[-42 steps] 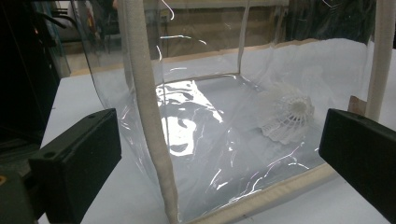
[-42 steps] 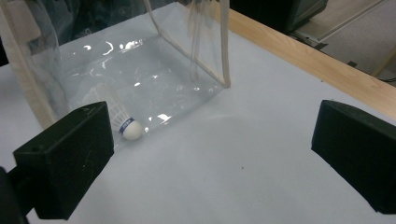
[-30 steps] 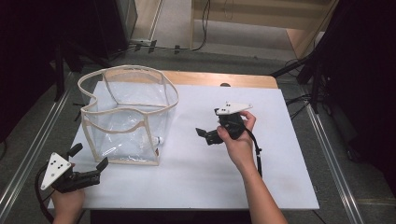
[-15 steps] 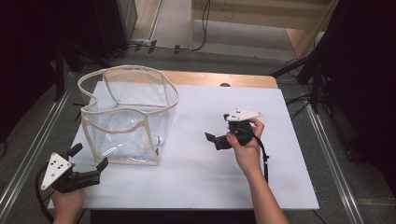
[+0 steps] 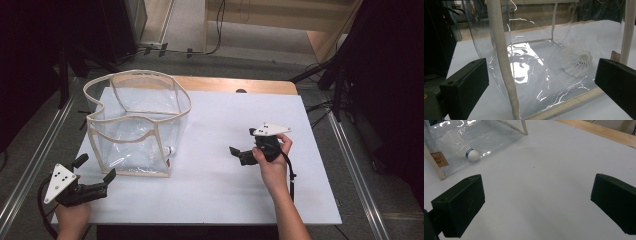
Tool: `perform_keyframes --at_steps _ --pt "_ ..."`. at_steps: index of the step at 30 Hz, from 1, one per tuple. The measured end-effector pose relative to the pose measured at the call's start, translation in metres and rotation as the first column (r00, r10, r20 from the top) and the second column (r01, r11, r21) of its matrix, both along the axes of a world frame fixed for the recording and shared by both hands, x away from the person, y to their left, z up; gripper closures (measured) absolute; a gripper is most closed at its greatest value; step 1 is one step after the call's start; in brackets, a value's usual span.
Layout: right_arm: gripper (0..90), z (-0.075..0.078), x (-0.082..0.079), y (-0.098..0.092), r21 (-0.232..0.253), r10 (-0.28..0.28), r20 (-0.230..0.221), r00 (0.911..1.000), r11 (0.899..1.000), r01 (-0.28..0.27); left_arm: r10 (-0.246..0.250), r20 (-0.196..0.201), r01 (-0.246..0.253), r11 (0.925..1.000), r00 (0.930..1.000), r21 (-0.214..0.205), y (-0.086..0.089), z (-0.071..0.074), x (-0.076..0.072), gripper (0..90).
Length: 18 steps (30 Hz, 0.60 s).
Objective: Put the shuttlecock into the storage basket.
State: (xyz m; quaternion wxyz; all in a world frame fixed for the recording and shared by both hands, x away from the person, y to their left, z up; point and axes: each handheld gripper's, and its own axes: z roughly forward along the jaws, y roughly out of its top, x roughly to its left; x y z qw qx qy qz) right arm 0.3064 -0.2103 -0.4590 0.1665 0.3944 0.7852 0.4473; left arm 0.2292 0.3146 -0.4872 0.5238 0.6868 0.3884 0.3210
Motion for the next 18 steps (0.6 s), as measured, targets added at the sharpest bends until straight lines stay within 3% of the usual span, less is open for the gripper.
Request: perform_keyframes --at_steps 18 --pt "0.0 -0.013 -0.013 -0.026 0.012 -0.050 -0.014 0.9987 0.999 0.050 0.001 0.000 -0.001 1.0000 1.0000 0.002 0.000 0.000 0.000 0.0"
